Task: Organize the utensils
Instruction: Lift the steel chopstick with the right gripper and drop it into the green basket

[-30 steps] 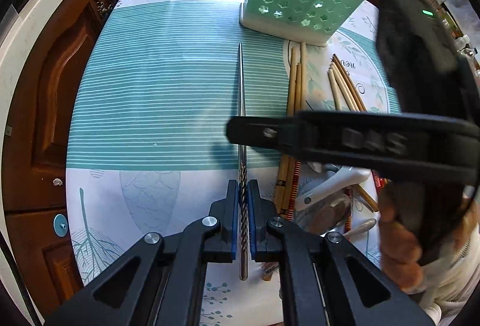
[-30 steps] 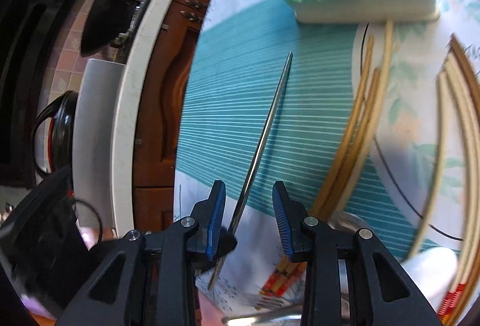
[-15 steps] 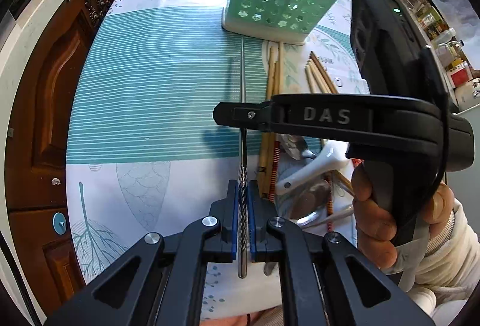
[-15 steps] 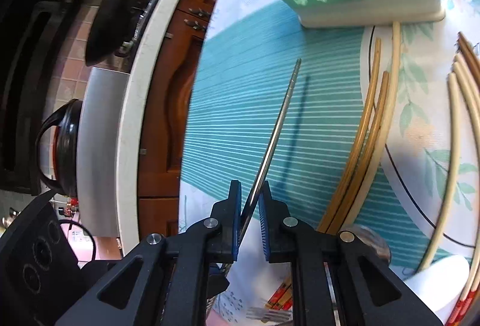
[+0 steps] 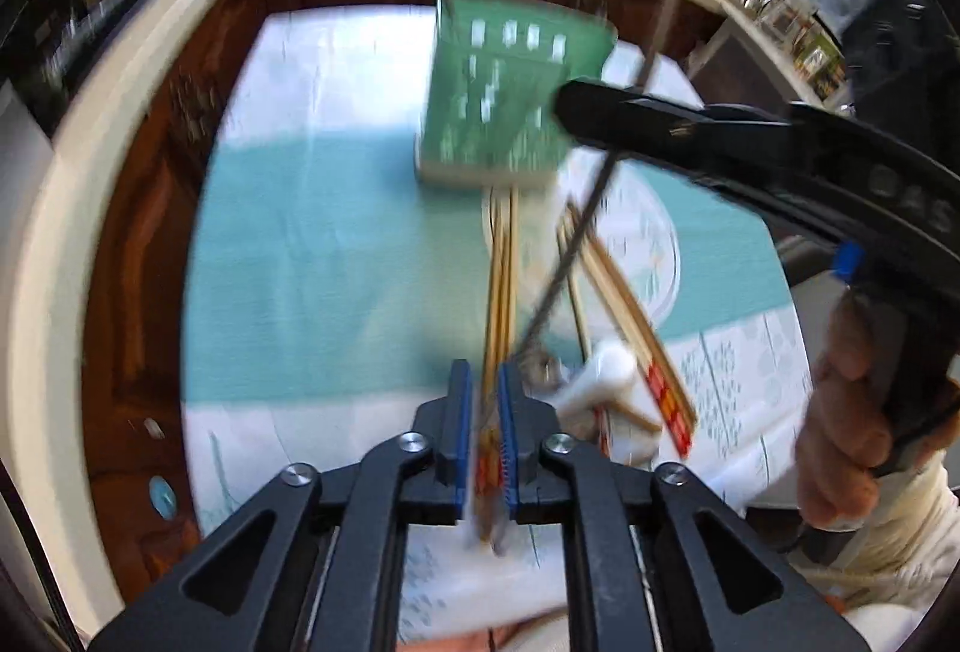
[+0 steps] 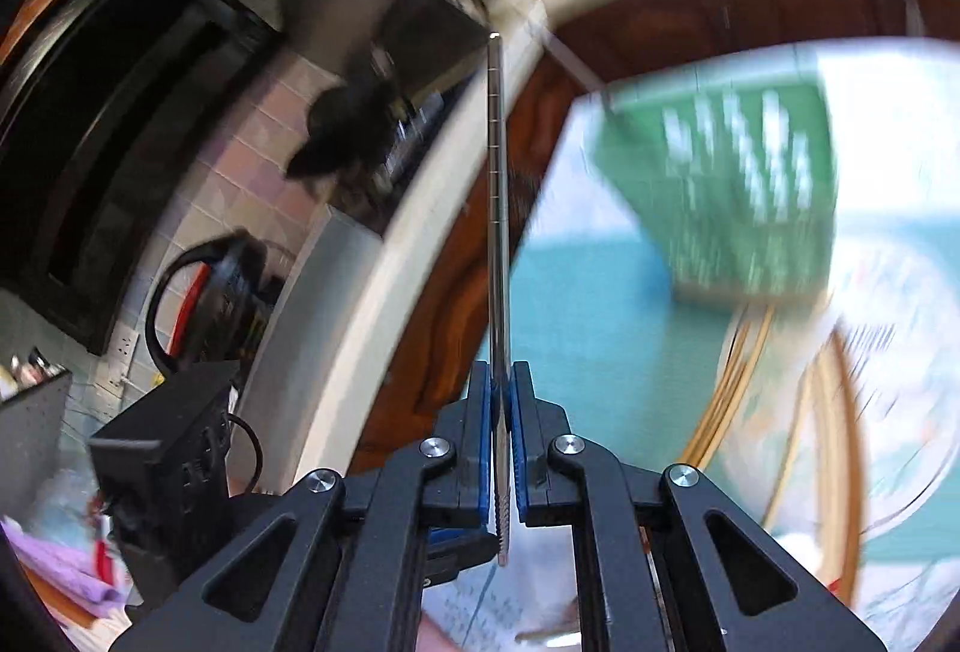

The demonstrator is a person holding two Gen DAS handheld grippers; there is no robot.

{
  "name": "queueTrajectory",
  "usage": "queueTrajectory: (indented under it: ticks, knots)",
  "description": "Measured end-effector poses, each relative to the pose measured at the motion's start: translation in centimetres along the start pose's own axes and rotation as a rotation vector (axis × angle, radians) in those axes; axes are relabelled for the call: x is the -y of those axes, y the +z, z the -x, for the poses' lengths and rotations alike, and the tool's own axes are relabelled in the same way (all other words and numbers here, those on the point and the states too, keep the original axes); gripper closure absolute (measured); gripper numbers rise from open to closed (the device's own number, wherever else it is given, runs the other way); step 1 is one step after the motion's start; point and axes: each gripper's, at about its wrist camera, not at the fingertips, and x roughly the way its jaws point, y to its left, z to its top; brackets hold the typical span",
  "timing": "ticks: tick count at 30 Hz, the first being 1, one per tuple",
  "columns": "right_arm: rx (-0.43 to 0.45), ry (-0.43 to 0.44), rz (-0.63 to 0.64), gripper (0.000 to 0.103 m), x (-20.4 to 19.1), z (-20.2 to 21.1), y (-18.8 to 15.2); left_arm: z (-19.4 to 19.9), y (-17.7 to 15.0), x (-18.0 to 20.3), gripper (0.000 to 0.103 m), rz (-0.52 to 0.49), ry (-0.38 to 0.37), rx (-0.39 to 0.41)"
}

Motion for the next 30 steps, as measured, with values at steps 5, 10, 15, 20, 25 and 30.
queueTrajectory:
  ticks: [5, 10, 15, 20, 25, 30]
  knots:
    - [0.195, -0.171, 0.166, 0.098, -3.3, 4.5, 4.7, 3.5, 4.7, 0.8, 0.039, -0.034, 0.129, 0.225]
    - [0.321, -0.285, 0.220, 0.098, -4.0, 6.0, 8.3, 5.8, 8.4, 1.0, 0.019, -0.014, 0.234, 0.494]
    - [0.361, -0.388, 0.228, 0.098, -2.5, 4.3, 11.5, 4.7, 11.3, -1.0, 0.014, 0.083, 0.249, 0.550]
    - [0.382, -0.447, 0.236, 0.098, 0.2, 0.4, 13.2, 2.6, 12.5, -3.2, 0.013, 0.156, 0.276, 0.485]
    - [0.328, -0.467, 0.260, 0.097, 2.3, -4.1, 13.7, 0.4, 11.5, -4.4, 0.013, 0.186, 0.280, 0.468]
    - [0.179, -0.473, 0.283, 0.091, 3.4, -8.3, 13.6, -0.8, 10.0, -5.1, 0.013, 0.216, 0.252, 0.462]
